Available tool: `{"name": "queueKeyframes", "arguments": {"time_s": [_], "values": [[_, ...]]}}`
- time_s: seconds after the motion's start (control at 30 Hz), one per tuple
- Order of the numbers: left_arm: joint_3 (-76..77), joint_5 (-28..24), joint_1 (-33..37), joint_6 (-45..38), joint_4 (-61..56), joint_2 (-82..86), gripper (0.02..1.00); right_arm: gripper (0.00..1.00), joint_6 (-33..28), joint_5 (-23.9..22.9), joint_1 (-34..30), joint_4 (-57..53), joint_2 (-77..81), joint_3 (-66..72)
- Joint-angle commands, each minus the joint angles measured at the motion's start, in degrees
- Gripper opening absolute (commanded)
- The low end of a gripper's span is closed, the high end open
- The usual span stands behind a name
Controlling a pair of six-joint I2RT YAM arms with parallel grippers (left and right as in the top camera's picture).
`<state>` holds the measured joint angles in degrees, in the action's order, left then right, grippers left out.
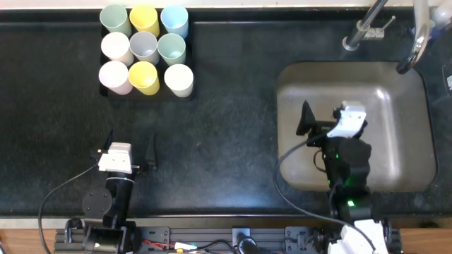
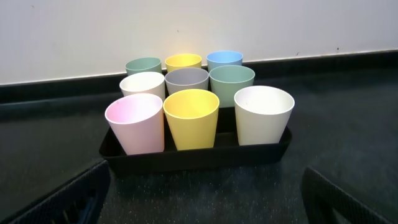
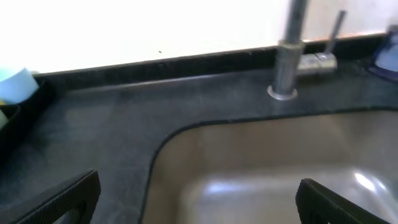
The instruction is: Store Cups
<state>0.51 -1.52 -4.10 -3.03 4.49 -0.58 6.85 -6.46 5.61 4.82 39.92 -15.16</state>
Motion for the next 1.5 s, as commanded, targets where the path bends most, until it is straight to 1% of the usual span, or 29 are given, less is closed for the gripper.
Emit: {"name": "queueKeyframes", "arguments": {"time_s": [0.03,0.13,0.27,0.57,1.5], "values": [[-0.07,-0.35,0.22,-0.63,0.15,0.42,1.000,0.998,0.46,-0.63,-3.45,-0.17,-12.63,7.50],[-0.07,-0.33,0.22,-0.63,0.15,0.42,0.998,0.998,0.46,-0.63,-3.87,-3.02,-23.08,11.37],[-0.07,-0.35,0.22,-0.63,0.15,0.42,0.998,0.998,0.46,-0.63,-3.76,-13.49,-30.58,12.55],[-0.07,-0.35,0.22,-0.63,0.15,0.42,0.998,0.998,0.46,-0.46,-3.76,-13.62,-39.78,12.76],[-0.07,-0.35,0.22,-0.63,0.15,0.42,0.998,0.998,0.46,-0.48,-3.76,-13.33,-39.76,12.79]]}}
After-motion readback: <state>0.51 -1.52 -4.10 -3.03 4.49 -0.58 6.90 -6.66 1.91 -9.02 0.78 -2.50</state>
